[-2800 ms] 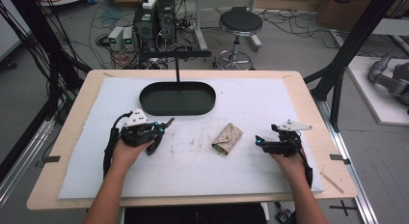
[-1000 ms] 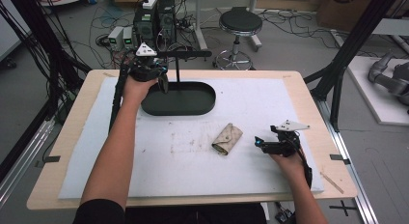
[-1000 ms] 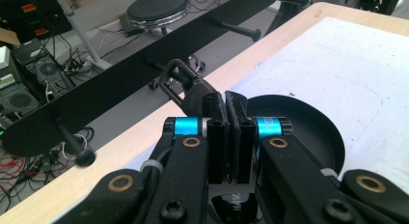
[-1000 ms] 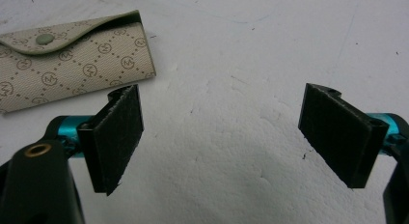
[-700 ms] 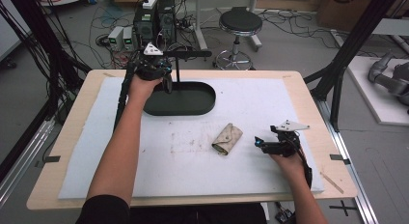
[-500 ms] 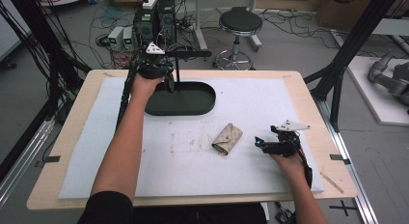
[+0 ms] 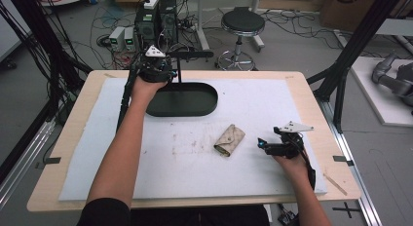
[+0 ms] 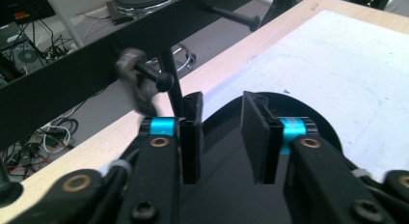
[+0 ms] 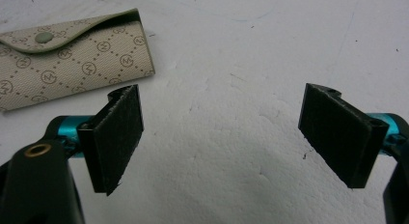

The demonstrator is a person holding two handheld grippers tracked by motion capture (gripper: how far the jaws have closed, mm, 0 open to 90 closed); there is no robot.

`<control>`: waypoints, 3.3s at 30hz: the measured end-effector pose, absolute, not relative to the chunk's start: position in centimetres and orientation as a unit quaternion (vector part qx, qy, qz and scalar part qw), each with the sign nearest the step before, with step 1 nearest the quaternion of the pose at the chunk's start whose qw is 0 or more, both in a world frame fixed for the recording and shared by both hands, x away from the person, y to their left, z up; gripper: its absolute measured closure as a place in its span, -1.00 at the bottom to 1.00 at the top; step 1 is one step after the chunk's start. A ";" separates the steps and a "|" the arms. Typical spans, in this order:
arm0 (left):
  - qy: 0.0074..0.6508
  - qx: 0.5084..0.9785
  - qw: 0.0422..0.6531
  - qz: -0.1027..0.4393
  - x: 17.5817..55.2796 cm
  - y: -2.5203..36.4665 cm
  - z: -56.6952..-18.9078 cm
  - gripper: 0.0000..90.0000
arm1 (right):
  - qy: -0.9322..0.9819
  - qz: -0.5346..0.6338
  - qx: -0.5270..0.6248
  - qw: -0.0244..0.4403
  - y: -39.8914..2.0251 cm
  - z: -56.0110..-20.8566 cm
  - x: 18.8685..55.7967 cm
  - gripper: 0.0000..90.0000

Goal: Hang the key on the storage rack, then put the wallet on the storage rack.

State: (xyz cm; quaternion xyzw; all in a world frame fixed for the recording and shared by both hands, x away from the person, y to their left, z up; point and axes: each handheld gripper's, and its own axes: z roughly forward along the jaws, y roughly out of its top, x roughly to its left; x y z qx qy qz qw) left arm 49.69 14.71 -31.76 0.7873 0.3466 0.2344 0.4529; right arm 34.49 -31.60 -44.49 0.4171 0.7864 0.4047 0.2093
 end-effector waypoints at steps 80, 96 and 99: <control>0.346 0.779 0.492 0.175 34.1 20.3 -42.4 -0.72 | 0.775 0.405 0.431 0.221 -32.2 -44.5 34.6 -0.64; 0.319 0.797 0.492 0.143 34.8 14.2 -42.0 -0.71 | 0.768 0.409 0.439 0.223 -33.4 -44.5 33.2 -0.64; 0.310 0.803 0.490 0.139 34.9 12.6 -41.7 -0.72 | 0.766 0.409 0.442 0.222 -33.6 -44.5 32.9 -0.64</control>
